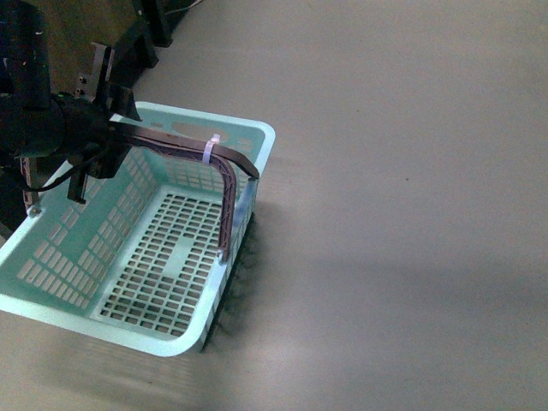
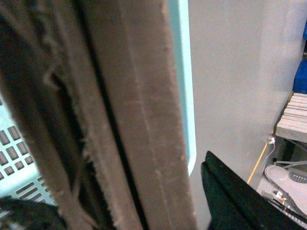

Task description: Pick mango and avocado into basket

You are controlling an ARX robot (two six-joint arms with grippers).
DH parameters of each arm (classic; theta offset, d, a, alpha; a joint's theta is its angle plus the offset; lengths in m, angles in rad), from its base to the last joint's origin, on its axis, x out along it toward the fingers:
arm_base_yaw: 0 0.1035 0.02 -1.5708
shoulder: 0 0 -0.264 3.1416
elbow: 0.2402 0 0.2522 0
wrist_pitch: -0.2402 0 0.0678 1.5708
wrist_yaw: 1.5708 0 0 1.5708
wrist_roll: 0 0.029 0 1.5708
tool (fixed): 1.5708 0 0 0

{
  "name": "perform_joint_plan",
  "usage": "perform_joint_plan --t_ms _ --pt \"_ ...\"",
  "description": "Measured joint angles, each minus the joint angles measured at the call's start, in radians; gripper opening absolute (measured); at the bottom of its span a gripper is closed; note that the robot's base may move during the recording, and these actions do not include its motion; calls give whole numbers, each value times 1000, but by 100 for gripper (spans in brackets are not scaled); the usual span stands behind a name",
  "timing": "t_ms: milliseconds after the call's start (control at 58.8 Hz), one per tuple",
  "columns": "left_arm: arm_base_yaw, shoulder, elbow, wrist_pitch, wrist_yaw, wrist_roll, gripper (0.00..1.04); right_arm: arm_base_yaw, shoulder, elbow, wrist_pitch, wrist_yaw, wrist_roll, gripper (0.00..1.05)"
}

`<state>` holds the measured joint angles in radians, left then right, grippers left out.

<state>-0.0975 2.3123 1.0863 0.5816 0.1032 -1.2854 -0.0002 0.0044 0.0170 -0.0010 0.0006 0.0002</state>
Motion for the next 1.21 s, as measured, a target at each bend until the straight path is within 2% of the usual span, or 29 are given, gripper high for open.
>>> perform_joint_plan --t_ms 68,119,289,476,578,697,816,1020,1207 --pt "0 0 -10 9 0 -43 20 0 0 0 0 0 0 96" --pt "0 -9 -27 16 5 -66 17 0 0 0 0 0 0 96" --pt "2 -98 -134 24 1 -74 16 0 0 0 0 0 0 96" --pt "13 -358 -285 -26 -11 -114 16 0 0 0 0 0 0 96" --pt "14 -545 -329 -110 -24 -139 16 0 0 0 0 0 0 96" --pt "18 -852 -366 -296 -55 -195 16 0 0 0 0 0 0 96" --pt "19 -1049 -367 -422 -73 -233 16 0 0 0 0 0 0 96" --pt "8 -1255 -367 -587 -89 -249 16 0 0 0 0 0 0 96" --pt "0 -1303 -367 -613 -86 -250 16 0 0 0 0 0 0 96"
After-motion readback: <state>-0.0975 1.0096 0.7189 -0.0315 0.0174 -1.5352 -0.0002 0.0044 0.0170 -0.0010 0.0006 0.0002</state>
